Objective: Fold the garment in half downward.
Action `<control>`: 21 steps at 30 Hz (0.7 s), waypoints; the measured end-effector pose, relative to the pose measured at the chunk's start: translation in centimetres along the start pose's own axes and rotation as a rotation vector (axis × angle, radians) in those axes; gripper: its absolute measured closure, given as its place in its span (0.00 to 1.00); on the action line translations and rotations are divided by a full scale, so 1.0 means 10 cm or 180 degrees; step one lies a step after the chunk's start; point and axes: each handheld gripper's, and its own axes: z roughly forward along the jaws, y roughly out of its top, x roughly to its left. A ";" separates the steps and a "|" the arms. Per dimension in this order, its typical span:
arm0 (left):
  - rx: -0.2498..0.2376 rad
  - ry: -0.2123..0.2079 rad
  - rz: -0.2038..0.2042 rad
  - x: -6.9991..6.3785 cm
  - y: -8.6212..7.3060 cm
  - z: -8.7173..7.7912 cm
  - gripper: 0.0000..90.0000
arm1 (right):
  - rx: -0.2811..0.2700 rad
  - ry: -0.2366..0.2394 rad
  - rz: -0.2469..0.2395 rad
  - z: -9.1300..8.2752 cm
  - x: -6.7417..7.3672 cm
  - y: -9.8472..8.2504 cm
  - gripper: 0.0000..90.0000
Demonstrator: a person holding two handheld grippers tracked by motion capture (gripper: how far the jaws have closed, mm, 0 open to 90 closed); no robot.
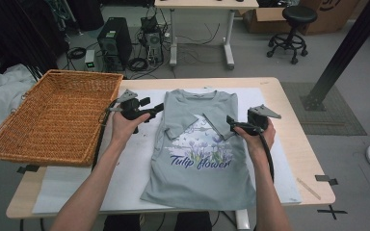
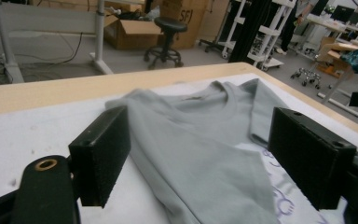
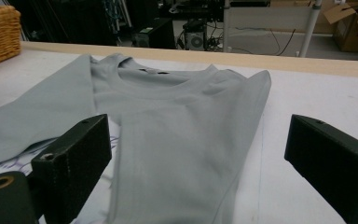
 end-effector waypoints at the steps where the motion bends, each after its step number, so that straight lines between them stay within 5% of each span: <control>1: 0.0013 0.0038 0.0033 0.03 0.01 0.05 0.24 | 0.0005 -0.0007 -0.0011 0.05 -0.01 0.01 0.09; 10: 0.0378 0.0175 0.0070 0.29 -0.01 0.65 0.25 | 0.0210 -0.0200 -0.0048 0.58 -0.22 0.07 0.12; 13: 0.0438 0.0201 0.0045 0.36 0.00 0.84 0.27 | 0.0156 -0.0247 0.0159 0.70 -0.30 0.09 0.13; 18: 0.0526 0.0129 0.0044 0.41 0.01 1.00 0.28 | 0.0341 -0.0326 0.0068 0.86 -0.44 0.18 0.15; 21: 0.0568 0.0127 0.0044 0.45 -0.01 1.08 0.28 | 0.0365 -0.0294 0.0168 0.96 -0.51 0.24 0.16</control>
